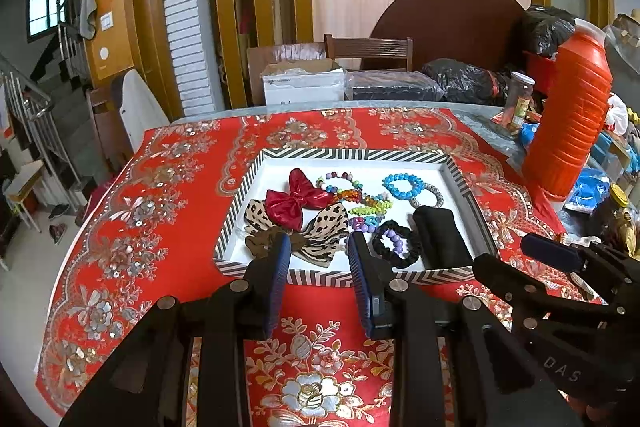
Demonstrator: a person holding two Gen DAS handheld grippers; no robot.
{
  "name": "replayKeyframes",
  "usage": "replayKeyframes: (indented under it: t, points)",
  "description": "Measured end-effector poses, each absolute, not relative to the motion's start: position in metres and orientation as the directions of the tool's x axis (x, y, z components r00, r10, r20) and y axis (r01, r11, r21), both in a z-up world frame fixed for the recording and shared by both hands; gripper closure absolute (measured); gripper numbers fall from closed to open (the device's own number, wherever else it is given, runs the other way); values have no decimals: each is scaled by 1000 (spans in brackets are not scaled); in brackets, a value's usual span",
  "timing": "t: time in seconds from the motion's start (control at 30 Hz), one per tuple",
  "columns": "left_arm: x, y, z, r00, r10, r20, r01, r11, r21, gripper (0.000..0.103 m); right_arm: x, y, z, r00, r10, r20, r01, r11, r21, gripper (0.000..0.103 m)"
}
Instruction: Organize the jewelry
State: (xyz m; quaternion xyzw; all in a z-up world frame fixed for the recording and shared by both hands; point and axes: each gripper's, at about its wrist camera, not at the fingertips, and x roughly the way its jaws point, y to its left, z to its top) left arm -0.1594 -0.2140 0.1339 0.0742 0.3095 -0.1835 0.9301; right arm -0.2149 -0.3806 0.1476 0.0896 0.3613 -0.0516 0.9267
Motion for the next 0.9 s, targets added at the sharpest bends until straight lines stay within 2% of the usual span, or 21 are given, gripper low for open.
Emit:
replayKeyframes:
  t: [0.9]
  points:
    - [-158, -210, 138, 743, -292, -602, 378, 926, 18, 76, -213, -377, 150, 730, -25, -683, 147, 982, 122, 39]
